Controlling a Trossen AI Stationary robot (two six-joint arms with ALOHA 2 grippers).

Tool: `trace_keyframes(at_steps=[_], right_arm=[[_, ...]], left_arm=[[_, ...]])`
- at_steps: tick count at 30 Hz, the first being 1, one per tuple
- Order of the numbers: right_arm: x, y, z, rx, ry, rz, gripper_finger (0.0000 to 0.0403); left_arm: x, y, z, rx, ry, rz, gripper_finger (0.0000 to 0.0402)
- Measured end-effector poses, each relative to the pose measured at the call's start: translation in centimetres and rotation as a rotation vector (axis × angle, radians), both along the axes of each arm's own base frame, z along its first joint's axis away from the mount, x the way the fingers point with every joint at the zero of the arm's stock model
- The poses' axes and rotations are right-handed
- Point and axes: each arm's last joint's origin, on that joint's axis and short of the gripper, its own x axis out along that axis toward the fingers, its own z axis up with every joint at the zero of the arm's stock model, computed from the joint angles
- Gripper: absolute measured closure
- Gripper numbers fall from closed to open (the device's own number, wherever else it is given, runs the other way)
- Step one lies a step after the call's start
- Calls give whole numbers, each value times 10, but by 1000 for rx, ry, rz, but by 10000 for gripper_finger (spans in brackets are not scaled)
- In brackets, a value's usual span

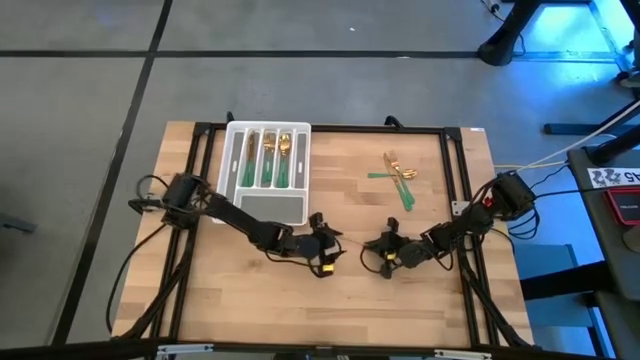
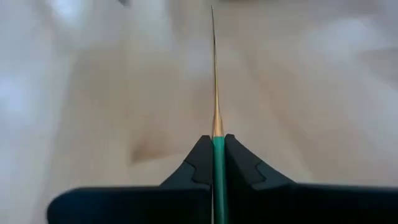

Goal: Sort silverware
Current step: Put the green knife into the white cutlery tray

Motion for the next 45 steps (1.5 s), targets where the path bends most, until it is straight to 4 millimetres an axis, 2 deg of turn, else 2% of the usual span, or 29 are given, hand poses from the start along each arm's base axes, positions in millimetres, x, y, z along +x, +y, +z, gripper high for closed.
trace_keyframes(at_steps=[2,5,10,13,15,17,20,22,26,30,32,36,40,45], right_arm=[[2,-1,3,-6,-45,-44,392],[4,-2,13,-37,-131,-90,392],[13,1,51,-120,-393,-85,392],[18,5,79,-151,-603,-18,392],[21,9,90,-180,-690,60,392],[26,14,99,-195,-749,123,392],[36,22,111,-205,-808,216,392],[43,27,115,-220,-816,274,392],[51,32,120,-239,-811,301,392],[55,34,126,-238,-833,294,392],[57,35,129,-234,-847,297,392],[59,37,133,-236,-865,312,387],[60,37,134,-255,-866,313,391],[63,31,134,-248,-874,329,388]], left_arm=[[-7,-6,19,9,-18,33,155],[-29,-23,44,107,9,94,157],[-71,-56,86,262,-73,242,171],[-87,-76,90,337,-108,284,177],[-93,-84,84,345,-114,276,180],[-97,-85,72,314,-120,258,183],[-94,-76,52,186,-161,173,187],[-88,-70,45,110,-248,79,188],[-79,-55,36,138,-462,-45,189],[-67,-39,43,194,-691,-142,189],[-59,-32,44,192,-747,-167,189],[-45,-21,53,176,-812,-191,189],[-35,-20,64,176,-878,-312,189],[-21,-19,75,207,-877,-326,189]])
